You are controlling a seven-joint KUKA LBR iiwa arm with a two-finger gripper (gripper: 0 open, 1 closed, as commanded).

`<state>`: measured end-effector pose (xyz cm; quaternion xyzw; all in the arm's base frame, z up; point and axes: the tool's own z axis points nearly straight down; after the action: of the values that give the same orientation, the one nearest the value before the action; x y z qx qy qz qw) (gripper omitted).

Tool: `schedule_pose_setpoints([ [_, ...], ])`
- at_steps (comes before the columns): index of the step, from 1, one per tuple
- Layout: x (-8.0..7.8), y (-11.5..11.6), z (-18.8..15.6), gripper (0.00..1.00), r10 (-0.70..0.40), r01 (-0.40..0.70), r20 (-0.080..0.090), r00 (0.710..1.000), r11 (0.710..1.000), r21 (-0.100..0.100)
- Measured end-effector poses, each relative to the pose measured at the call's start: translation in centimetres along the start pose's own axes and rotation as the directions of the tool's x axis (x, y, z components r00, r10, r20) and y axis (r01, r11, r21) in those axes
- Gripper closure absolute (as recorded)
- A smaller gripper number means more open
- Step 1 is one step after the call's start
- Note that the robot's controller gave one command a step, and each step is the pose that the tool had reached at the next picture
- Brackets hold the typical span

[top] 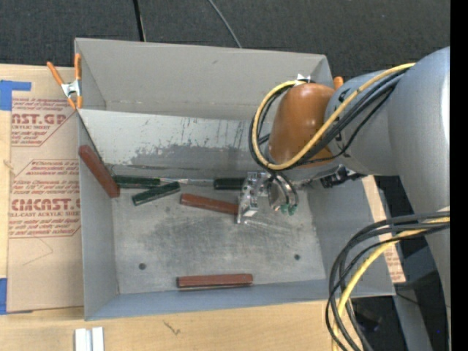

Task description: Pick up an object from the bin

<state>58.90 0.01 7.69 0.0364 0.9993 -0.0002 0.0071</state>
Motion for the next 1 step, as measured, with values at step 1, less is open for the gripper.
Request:
schedule_pose_setpoints([
  [1,0.0,0.0,0.0,1.0,0.0,0.0,0.0,1.0,1.0,0.0],
])
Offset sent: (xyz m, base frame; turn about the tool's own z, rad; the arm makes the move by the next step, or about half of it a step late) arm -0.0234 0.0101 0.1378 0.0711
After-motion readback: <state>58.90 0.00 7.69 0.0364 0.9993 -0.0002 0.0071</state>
